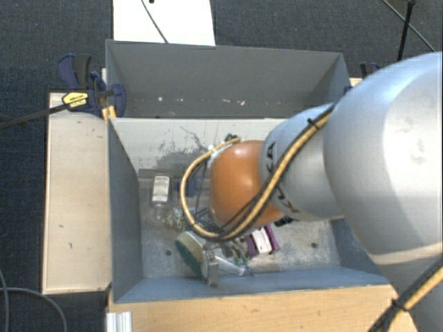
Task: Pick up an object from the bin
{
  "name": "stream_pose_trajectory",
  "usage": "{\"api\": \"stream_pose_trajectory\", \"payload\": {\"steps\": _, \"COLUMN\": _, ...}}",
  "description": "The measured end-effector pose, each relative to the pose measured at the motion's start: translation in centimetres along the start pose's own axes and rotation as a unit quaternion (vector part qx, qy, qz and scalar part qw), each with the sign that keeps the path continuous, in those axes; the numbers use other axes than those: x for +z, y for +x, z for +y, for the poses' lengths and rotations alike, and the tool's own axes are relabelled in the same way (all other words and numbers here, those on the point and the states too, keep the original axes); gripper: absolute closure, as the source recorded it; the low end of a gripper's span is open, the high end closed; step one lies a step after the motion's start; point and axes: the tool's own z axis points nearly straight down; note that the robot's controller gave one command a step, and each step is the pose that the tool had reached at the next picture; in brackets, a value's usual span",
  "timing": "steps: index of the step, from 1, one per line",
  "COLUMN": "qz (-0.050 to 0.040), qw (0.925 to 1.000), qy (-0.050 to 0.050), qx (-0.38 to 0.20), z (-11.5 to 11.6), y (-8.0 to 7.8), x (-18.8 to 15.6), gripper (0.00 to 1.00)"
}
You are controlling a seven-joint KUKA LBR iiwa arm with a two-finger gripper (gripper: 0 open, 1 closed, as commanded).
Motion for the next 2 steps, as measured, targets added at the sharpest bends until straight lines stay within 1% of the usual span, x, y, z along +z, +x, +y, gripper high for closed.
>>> {"api": "stream_pose_trajectory", "payload": {"steps": 1, "qz": 0.0002, "qw": 1.0000, "qy": 0.000, "qx": 0.002, "z": 0.0, "y": 0.0, "x": 0.0, "gripper": 1.00}}
{"api": "stream_pose_trajectory", "payload": {"steps": 2, "qz": -0.0054, "qw": 0.9997, "qy": 0.000, "qx": -0.024, "z": -2.6, "y": -1.8, "x": -16.8, "gripper": 1.00}}
